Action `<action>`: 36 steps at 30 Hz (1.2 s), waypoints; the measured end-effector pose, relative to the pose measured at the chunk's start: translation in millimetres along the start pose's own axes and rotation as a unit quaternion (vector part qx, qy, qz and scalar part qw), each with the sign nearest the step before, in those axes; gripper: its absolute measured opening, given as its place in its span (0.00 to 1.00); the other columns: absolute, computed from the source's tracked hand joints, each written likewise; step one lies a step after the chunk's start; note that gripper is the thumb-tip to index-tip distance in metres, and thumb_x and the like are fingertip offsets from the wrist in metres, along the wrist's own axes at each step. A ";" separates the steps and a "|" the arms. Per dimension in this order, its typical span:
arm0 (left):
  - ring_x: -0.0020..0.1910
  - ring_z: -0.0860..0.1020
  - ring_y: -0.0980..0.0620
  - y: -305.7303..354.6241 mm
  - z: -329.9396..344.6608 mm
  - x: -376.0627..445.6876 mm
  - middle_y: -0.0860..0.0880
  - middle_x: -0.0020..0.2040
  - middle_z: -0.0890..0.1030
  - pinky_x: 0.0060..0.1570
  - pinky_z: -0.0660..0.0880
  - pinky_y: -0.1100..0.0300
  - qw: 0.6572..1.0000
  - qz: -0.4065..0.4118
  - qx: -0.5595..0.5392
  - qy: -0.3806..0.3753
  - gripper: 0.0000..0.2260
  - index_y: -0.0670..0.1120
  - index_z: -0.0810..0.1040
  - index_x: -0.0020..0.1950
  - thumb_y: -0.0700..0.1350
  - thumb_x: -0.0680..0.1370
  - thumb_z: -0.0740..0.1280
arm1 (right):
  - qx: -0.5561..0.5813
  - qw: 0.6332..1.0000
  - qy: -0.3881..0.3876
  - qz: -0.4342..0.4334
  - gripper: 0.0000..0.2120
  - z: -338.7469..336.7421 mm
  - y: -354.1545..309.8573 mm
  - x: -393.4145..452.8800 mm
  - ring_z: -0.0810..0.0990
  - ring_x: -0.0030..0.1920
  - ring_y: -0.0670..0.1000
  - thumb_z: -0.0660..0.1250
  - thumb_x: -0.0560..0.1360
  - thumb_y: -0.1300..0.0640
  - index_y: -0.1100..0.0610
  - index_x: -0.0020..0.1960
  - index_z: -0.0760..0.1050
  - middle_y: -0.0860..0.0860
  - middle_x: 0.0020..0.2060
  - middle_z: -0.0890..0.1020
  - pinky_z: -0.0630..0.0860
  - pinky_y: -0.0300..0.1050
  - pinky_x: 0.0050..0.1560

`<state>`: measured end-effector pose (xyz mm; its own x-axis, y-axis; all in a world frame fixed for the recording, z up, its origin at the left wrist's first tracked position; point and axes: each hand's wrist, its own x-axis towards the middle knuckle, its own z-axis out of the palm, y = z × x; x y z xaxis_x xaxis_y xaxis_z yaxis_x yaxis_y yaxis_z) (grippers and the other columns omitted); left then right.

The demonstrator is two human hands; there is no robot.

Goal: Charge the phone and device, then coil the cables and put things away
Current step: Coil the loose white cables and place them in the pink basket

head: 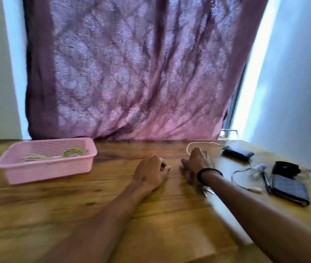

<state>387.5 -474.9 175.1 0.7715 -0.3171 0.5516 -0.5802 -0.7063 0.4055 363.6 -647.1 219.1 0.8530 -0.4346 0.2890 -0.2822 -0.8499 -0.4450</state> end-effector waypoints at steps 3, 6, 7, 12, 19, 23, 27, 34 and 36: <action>0.47 0.82 0.51 1.3 1.0 4.0 0.50 0.45 0.86 0.47 0.74 0.60 0.999 0.020 -0.011 0.022 0.10 0.49 0.87 0.51 0.52 0.77 0.70 | 0.056 0.998 -0.012 0.000 0.09 5.2 1.1 9.5 0.80 0.59 0.63 0.69 0.74 0.63 0.59 0.54 0.78 0.62 0.56 0.82 0.71 0.45 0.49; 0.49 0.81 0.50 -14.2 -5.8 4.4 0.50 0.49 0.83 0.52 0.74 0.60 0.997 0.029 -0.023 0.062 0.11 0.50 0.85 0.59 0.48 0.78 0.69 | 0.123 0.991 -0.023 -0.039 0.12 17.6 -18.9 15.6 0.80 0.56 0.61 0.68 0.69 0.68 0.57 0.50 0.81 0.57 0.52 0.83 0.72 0.43 0.48; 0.51 0.80 0.49 -23.6 -7.7 4.6 0.50 0.51 0.81 0.55 0.75 0.57 0.997 0.034 -0.018 0.067 0.13 0.51 0.83 0.62 0.47 0.79 0.69 | 0.135 0.989 -0.031 -0.059 0.13 22.7 -27.9 15.8 0.80 0.55 0.59 0.67 0.69 0.70 0.56 0.49 0.81 0.56 0.52 0.82 0.73 0.43 0.47; 0.61 0.75 0.46 -66.0 -22.5 4.5 0.47 0.62 0.74 0.65 0.72 0.50 0.999 0.028 -0.020 0.036 0.23 0.53 0.72 0.74 0.41 0.79 0.67 | 0.195 0.975 -0.052 -0.088 0.14 47.6 -60.5 10.6 0.76 0.50 0.52 0.75 0.65 0.69 0.54 0.46 0.81 0.54 0.57 0.77 0.70 0.36 0.37; 0.60 0.75 0.43 -77.6 -17.3 12.8 0.48 0.62 0.76 0.62 0.73 0.50 0.998 0.005 0.061 0.029 0.24 0.56 0.75 0.70 0.41 0.75 0.66 | 0.413 0.861 -0.280 -0.100 0.07 51.2 -77.4 2.7 0.83 0.42 0.59 0.74 0.69 0.74 0.65 0.44 0.84 0.67 0.43 0.85 0.82 0.52 0.48; 0.56 0.76 0.43 -72.6 -23.4 11.0 0.47 0.57 0.79 0.58 0.74 0.48 0.999 0.022 0.033 0.031 0.18 0.54 0.79 0.65 0.46 0.76 0.63 | 0.433 0.852 -0.277 -0.095 0.14 44.1 -70.8 -3.2 0.81 0.35 0.55 0.69 0.70 0.79 0.62 0.47 0.77 0.66 0.42 0.82 0.80 0.44 0.33; 0.61 0.73 0.44 -61.0 -30.8 6.1 0.48 0.62 0.76 0.60 0.74 0.46 0.997 0.046 0.055 0.026 0.21 0.54 0.74 0.70 0.43 0.77 0.63 | 0.451 0.855 -0.231 -0.113 0.14 39.0 -68.9 1.7 0.83 0.34 0.46 0.67 0.71 0.78 0.70 0.55 0.78 0.62 0.43 0.84 0.76 0.39 0.32; 0.51 0.76 0.46 -49.9 -50.7 1.6 0.50 0.53 0.74 0.39 0.74 0.52 0.979 0.069 0.133 0.141 0.04 0.52 0.75 0.56 0.45 0.83 0.63 | 0.440 0.860 -0.247 -0.082 0.12 29.8 -85.9 -7.2 0.64 0.24 0.47 0.55 0.80 0.68 0.59 0.44 0.74 0.49 0.24 0.72 0.59 0.39 0.24; 0.50 0.75 0.47 -47.6 -54.3 1.6 0.51 0.54 0.73 0.38 0.76 0.50 0.978 0.069 0.121 0.156 0.05 0.53 0.73 0.57 0.43 0.83 0.63 | 0.453 0.847 -0.263 -0.090 0.14 24.9 -89.5 -11.6 0.61 0.24 0.47 0.53 0.80 0.66 0.58 0.40 0.73 0.49 0.24 0.68 0.57 0.39 0.25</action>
<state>402.2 -407.4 196.2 0.5520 -0.2380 0.7992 -0.5653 -0.8113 0.1489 389.9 -558.6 234.5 0.9912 0.0740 0.1096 0.1228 -0.2068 -0.9706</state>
